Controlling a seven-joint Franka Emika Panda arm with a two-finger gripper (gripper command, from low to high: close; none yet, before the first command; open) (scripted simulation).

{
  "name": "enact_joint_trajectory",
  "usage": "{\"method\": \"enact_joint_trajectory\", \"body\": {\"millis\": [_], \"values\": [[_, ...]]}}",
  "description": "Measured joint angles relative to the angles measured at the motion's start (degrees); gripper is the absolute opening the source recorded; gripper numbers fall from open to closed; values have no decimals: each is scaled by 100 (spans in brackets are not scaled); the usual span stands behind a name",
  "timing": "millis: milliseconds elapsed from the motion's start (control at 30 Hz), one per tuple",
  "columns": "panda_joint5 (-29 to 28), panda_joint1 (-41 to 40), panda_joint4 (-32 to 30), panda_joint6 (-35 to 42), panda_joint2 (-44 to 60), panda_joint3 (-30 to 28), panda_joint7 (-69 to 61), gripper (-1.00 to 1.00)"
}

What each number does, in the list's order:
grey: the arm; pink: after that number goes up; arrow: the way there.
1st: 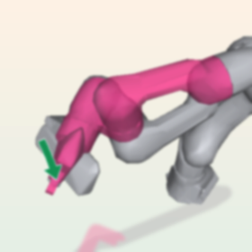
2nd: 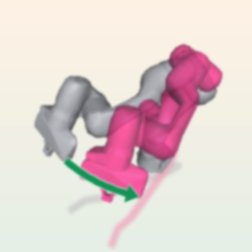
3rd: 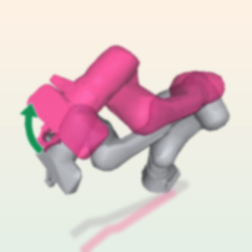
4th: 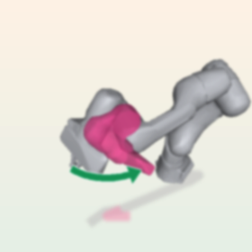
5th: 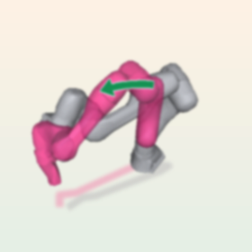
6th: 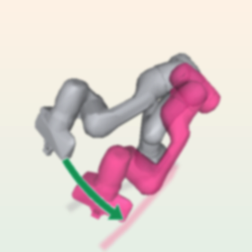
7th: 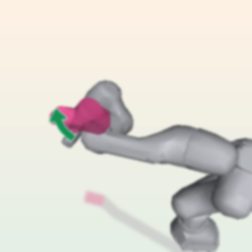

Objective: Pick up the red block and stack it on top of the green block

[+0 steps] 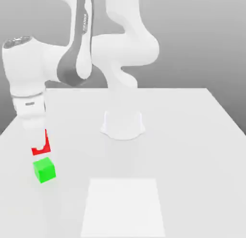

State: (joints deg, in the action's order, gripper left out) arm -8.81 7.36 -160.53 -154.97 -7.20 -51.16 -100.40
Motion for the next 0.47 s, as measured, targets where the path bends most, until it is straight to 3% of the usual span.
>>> {"method": "enact_joint_trajectory", "body": {"millis": [233, 400, 433, 467], "values": [[1517, 391, 8, -515, 748, -12, -1075, -100], [2807, 109, 11, -895, 1348, 525, -1989, -100], [3021, 12, 9, -971, 1455, 667, -2141, 100], [3021, 12, 9, -971, 1455, 667, -2141, 100]]}}
